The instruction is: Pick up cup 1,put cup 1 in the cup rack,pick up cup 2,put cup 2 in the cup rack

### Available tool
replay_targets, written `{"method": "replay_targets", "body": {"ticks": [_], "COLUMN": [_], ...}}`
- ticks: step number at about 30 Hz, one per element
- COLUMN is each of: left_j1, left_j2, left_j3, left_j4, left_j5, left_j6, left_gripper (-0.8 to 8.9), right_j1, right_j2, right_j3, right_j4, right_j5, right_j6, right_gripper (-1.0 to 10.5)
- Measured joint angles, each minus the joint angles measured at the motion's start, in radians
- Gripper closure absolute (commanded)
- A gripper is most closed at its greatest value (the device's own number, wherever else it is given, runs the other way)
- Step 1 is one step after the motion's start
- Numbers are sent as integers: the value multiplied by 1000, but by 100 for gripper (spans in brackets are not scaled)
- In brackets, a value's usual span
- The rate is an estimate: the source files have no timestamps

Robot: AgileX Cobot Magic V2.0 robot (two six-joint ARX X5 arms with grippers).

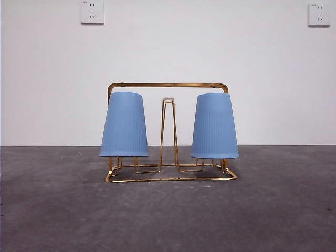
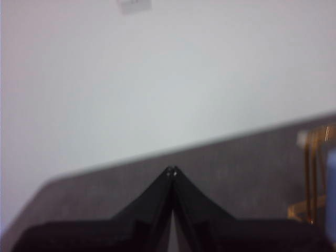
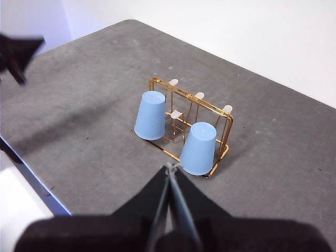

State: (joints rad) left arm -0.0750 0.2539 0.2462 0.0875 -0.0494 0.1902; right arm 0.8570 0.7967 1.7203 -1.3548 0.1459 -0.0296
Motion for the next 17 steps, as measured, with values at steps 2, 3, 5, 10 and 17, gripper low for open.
{"method": "replay_targets", "body": {"ticks": [2, 3, 5, 10, 17], "left_j1": [15, 23, 37, 68, 102], "left_j2": [-37, -55, -89, -164, -248], "left_j3": [-62, -87, -125, -196, -228], "left_j4": [-1, -1, -8, -79, -235], "left_j5": [0, 0, 0, 0, 0], "left_j6": [-2, -9, -21, -55, -113], "left_gripper": [817, 817, 817, 817, 817], "right_j1": [0, 0, 0, 0, 0], "right_j2": [0, 0, 0, 0, 0], "right_j3": [0, 0, 0, 0, 0], "right_j4": [0, 0, 0, 0, 0], "right_j5": [0, 0, 0, 0, 0], "right_j6": [0, 0, 0, 0, 0], "right_gripper": [942, 942, 942, 942, 942]}}
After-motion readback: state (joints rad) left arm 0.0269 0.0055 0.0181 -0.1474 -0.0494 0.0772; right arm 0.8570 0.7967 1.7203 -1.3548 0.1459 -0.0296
